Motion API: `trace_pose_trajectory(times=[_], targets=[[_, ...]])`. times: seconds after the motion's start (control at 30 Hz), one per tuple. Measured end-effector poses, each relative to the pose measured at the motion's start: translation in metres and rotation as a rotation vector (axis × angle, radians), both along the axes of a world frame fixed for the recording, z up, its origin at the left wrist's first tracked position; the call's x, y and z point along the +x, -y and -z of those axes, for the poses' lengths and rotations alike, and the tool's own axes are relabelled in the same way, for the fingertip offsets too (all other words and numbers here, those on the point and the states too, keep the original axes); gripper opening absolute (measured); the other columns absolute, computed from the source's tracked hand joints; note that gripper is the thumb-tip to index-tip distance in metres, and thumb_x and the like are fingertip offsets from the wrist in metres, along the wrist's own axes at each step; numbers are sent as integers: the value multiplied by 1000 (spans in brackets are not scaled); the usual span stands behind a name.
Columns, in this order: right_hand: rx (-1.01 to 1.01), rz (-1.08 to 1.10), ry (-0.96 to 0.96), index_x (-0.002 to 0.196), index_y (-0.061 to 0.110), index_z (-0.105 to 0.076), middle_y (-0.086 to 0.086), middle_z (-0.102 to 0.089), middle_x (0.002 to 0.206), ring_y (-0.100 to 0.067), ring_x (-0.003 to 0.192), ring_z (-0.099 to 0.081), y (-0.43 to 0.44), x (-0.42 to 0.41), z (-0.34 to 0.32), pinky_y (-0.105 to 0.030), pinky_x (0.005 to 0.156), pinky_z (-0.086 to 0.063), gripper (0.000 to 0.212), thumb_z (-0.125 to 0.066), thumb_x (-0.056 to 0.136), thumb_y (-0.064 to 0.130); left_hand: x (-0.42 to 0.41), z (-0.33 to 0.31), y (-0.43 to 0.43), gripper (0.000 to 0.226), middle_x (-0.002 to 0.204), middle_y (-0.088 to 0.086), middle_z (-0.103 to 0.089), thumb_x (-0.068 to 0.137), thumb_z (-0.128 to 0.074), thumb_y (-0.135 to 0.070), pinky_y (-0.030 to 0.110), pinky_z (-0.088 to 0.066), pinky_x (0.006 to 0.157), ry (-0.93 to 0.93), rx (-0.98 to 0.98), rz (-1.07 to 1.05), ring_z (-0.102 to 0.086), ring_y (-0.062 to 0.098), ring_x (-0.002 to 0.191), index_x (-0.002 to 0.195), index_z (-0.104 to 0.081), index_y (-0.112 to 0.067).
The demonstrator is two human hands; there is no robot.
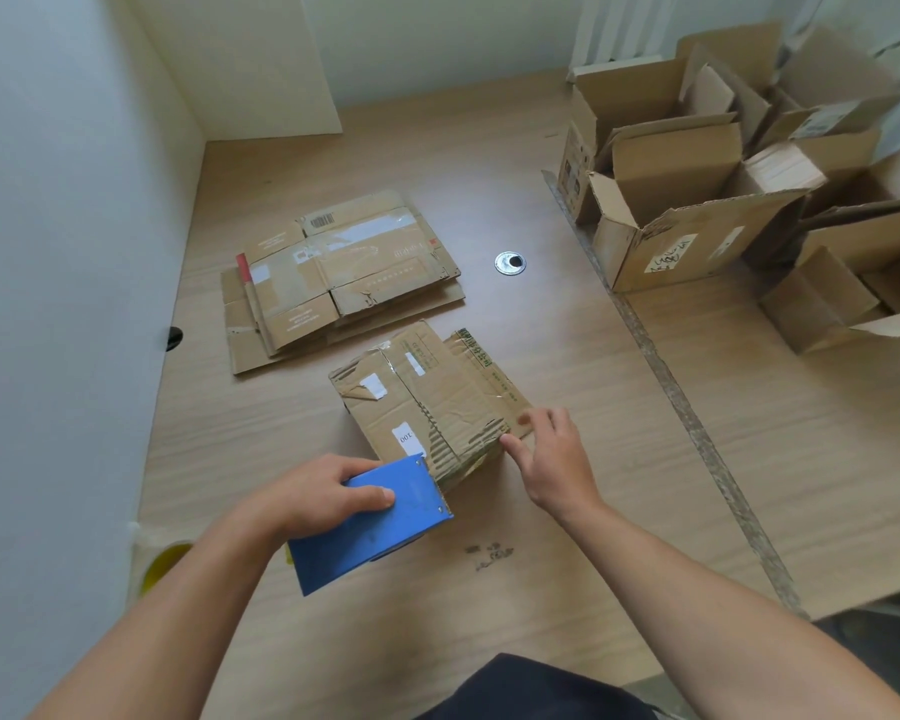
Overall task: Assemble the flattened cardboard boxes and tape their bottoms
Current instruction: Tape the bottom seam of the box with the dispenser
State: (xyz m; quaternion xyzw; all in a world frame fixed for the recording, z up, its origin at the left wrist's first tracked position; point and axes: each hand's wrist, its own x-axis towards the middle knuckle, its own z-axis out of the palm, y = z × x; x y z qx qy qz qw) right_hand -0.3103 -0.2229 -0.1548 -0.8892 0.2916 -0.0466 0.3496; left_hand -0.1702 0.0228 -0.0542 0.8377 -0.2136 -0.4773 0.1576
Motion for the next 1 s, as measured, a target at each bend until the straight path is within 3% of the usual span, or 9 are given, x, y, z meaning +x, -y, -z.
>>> trace_pose_trajectory(times=[0.07,0.13,0.23,0.3,0.37,0.53,0.73,0.87,1.0], targets=[[-122,-176,62,144,27,-44,-4,-38,143,-24,130,-38,5,3,-5,-46,107,-39,54,-63,94,29,0,-1,0,40,96,-24,-72,72,-55,-65,30,-51,87,6,-2,3,-68,3,88,112,-63,-61],[-223,-412,45,154,39,-25,3,-19,161,-20,146,-21,10,11,-10,-43,111,-28,71,-59,93,24,-1,0,0,44,98,-23,-72,70,-53,-66,31,-51,89,17,-5,10,-67,3,89,113,-62,-60],[-346,-706,-57,156,45,-9,20,7,164,-8,151,16,13,23,-10,-36,113,-15,65,-43,103,31,-2,0,-1,45,100,-23,-71,71,-53,-65,32,-50,90,24,-27,9,-67,3,90,115,-61,-61],[-399,-795,-110,155,47,-6,22,11,161,-9,147,23,17,26,-8,-36,116,-13,57,-35,106,42,-4,0,-3,42,100,-25,-71,72,-53,-64,31,-51,89,20,-53,1,-66,2,90,113,-60,-64],[-451,-791,-91,154,49,-12,21,4,163,-12,151,14,20,26,-6,-38,113,-20,55,-35,104,48,-8,0,-5,40,99,-29,-69,73,-52,-63,29,-50,86,22,-84,-3,-66,0,90,113,-56,-69],[-488,-669,73,142,40,-51,7,-40,156,-26,146,-35,9,25,-8,-44,89,-43,46,-57,97,41,-17,-1,-20,40,100,-40,-63,77,-48,-62,19,-42,73,88,-155,-28,-59,-14,90,112,-43,-81],[-585,-659,187,133,37,-63,1,-56,144,-32,131,-54,10,29,-6,-43,76,-52,42,-48,94,45,-13,-5,-62,68,126,-22,-61,74,-39,-71,32,-49,91,322,1,38,-58,8,106,140,-39,-58],[-606,-670,263,126,31,-69,-6,-63,134,-39,120,-60,9,35,0,-50,73,-57,40,-69,87,36,-10,-2,-84,70,123,-17,-65,73,-36,-73,34,-50,89,389,70,19,-60,13,103,142,-37,-58],[-610,-720,272,126,27,-70,-10,-65,131,-44,114,-62,14,39,-1,-52,79,-58,40,-68,87,33,-8,13,-81,63,120,-18,-64,81,-39,-69,32,-50,81,465,119,10,-56,13,96,142,-32,-60]])
